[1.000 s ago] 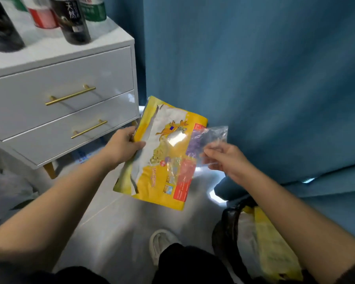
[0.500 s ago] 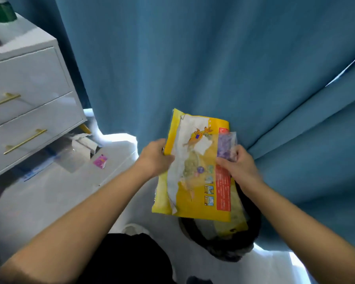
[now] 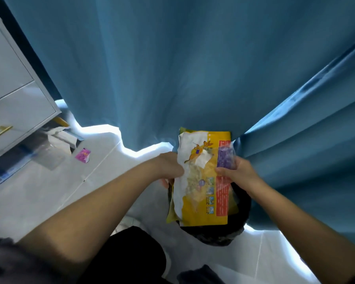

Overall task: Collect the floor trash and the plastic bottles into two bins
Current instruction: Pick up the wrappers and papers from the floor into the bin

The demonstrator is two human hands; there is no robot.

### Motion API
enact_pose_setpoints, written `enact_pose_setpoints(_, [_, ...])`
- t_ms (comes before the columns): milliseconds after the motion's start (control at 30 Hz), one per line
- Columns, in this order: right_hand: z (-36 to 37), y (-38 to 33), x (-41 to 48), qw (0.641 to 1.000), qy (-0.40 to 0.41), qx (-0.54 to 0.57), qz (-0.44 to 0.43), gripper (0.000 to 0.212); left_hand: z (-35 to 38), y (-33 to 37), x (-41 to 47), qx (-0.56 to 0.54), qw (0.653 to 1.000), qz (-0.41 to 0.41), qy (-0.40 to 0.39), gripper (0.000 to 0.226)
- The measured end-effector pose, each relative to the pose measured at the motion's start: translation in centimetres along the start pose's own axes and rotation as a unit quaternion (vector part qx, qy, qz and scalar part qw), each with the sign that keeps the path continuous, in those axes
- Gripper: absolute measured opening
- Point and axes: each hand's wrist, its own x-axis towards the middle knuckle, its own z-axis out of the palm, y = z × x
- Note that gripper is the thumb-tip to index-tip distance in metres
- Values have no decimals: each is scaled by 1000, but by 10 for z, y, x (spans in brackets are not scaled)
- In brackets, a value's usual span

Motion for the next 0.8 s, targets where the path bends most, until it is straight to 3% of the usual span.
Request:
enact_pose_setpoints(100, [0, 1, -3, 997, -74, 10, 32, 17, -9, -11, -9, -36, 993, -33, -105, 37])
enact_pose_setpoints(167, [1, 2, -6, 993, -106, 3, 42, 17, -11, -18, -12, -44, 990, -47, -124, 35])
enact_pose_setpoints(400, [-24, 4, -20, 988, -132, -10, 83, 18, 16, -6, -1, -24, 999, -20, -35, 24])
enact_pose_setpoints(567, [-42, 19, -12, 990, -83, -18, 114, 17, 29, 14, 30, 33, 999, -15, 35, 11])
enact_pose_setpoints(667, [-35, 32, 3, 988, -68, -78, 116, 12, 43, 7, 54, 114, 988, -16, 98, 11])
enact_pose_setpoints(800, [-18, 55, 34, 972, 2, -212, 102, 9, 58, -6, 76, 119, 984, -29, 129, 10])
